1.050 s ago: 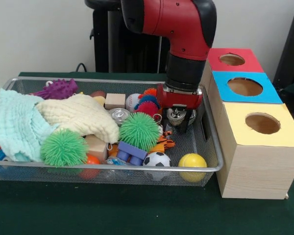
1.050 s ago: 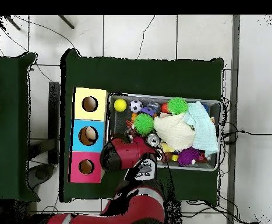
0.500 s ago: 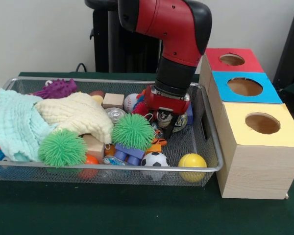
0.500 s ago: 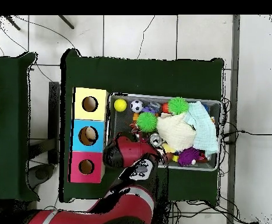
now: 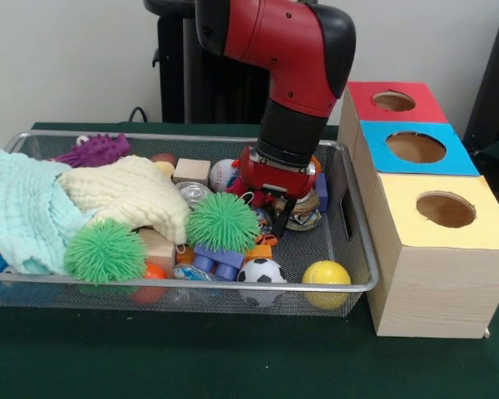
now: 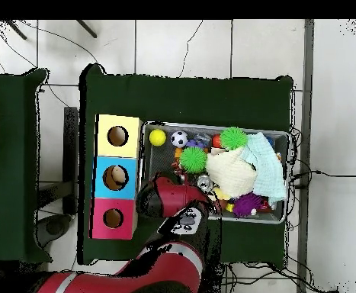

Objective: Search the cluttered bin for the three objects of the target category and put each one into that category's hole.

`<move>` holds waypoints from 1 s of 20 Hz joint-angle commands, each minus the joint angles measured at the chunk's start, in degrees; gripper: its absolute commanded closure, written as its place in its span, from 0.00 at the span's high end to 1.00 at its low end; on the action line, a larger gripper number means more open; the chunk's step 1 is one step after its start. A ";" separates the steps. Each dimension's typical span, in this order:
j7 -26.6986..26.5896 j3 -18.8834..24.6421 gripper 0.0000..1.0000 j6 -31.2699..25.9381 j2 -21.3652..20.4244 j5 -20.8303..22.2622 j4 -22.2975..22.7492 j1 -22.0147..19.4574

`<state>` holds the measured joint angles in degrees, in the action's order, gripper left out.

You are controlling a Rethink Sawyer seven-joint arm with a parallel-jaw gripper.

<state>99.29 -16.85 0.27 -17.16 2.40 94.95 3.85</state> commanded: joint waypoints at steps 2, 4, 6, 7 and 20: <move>8.10 -0.15 1.00 -8.58 4.63 -2.81 -2.44 -4.00; 8.27 -0.26 1.00 -8.57 4.69 -3.03 -2.35 -3.89; 8.42 -0.66 0.00 -7.78 4.90 -3.32 -2.51 -3.50; 8.62 -0.73 0.00 -7.32 5.01 -3.42 -2.46 -3.38; 6.83 2.20 0.00 -12.53 0.08 -3.78 0.82 -5.09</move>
<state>99.29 -17.18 -1.54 -17.14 0.03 94.82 2.68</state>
